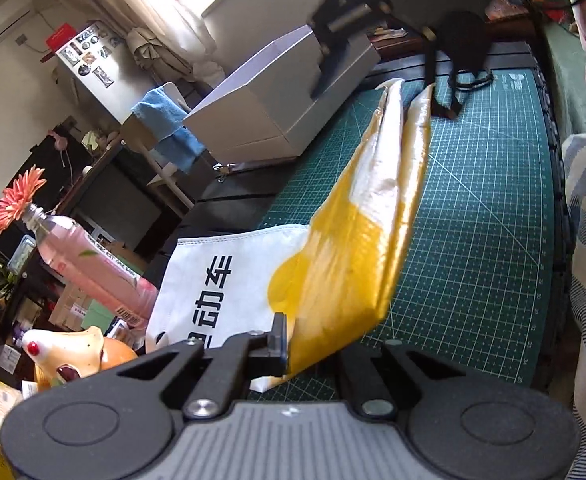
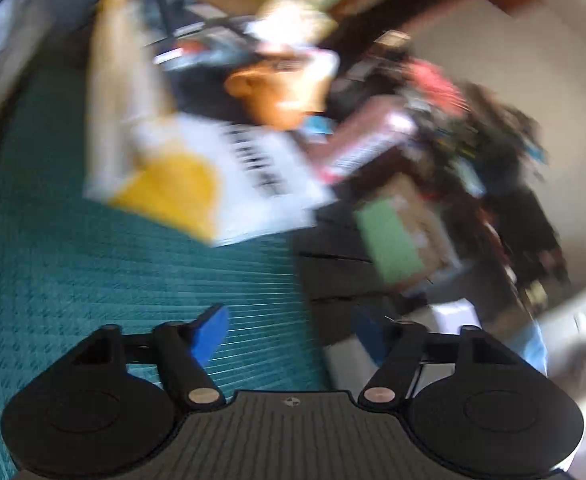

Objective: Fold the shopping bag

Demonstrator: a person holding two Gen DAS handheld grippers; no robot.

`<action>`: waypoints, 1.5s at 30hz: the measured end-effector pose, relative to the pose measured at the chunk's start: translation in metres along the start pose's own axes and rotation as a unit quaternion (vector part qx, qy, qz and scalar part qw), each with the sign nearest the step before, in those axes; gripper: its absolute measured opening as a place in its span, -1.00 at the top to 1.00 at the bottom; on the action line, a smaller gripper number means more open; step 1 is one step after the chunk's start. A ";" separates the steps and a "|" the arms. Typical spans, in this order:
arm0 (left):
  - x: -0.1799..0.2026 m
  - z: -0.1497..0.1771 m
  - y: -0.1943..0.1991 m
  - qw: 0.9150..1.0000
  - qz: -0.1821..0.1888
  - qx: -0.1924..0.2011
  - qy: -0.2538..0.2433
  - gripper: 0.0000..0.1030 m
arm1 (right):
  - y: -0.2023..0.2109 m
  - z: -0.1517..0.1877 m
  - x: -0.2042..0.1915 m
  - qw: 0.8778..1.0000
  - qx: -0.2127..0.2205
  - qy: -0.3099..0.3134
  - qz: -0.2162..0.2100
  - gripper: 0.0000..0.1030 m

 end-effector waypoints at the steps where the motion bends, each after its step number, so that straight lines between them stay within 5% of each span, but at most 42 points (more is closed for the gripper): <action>1: 0.000 0.000 0.000 1.000 0.000 0.000 0.000 0.92 | -0.002 -0.002 -0.007 1.000 0.007 0.017 -0.005 -0.21; 5: -0.001 0.002 0.001 1.000 0.007 0.002 0.010 0.92 | -0.012 -0.020 -0.023 0.997 0.043 0.064 -0.007 -0.17; 9: -0.004 0.002 0.002 0.999 0.015 0.005 0.028 0.92 | -0.019 -0.035 -0.030 0.996 0.051 0.072 -0.023 0.52; 12: -0.007 0.002 0.002 0.999 0.021 0.007 0.041 0.92 | -0.017 -0.042 -0.029 0.996 0.058 0.038 -0.047 0.78; 16: -0.017 0.002 0.010 0.995 0.046 0.017 0.089 0.92 | -0.008 -0.052 -0.010 0.991 0.057 -0.080 -0.091 0.80; 19: -0.027 0.003 0.020 0.988 0.070 0.029 0.136 0.91 | 0.002 -0.057 0.010 0.973 0.053 -0.179 -0.137 0.79; 22: -0.034 0.006 0.025 0.978 0.104 0.040 0.174 0.90 | 0.011 -0.054 0.027 0.937 0.038 -0.276 -0.208 0.79; 27: -0.039 0.013 0.025 0.964 0.143 0.051 0.218 0.90 | 0.023 -0.043 0.035 0.892 0.037 -0.355 -0.278 0.73; 31: -0.048 0.017 0.030 0.960 0.136 0.065 0.237 0.92 | 0.029 -0.039 0.019 0.910 0.054 -0.314 -0.263 0.65; 33: -0.052 0.017 0.035 0.958 0.135 0.075 0.243 0.95 | 0.029 -0.039 0.009 0.931 0.065 -0.272 -0.235 0.13; 35: -0.054 0.016 0.037 0.957 0.135 0.079 0.244 0.96 | 0.029 -0.032 0.009 0.938 0.062 -0.258 -0.221 -0.17; 45: -0.041 0.008 0.037 0.962 0.166 0.080 0.201 0.97 | 0.002 -0.037 0.007 0.957 0.072 -0.217 -0.177 -0.13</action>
Point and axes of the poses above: each gripper's, at about its wrist camera, not at the fingertips, and y roughly against the way its jaws point, x to its right, z to its underside, the point moved 3 cm from there along -y, roughly the way its jaws point, and after that the axes turned 15 degrees about -y, right-handed, at the moved point
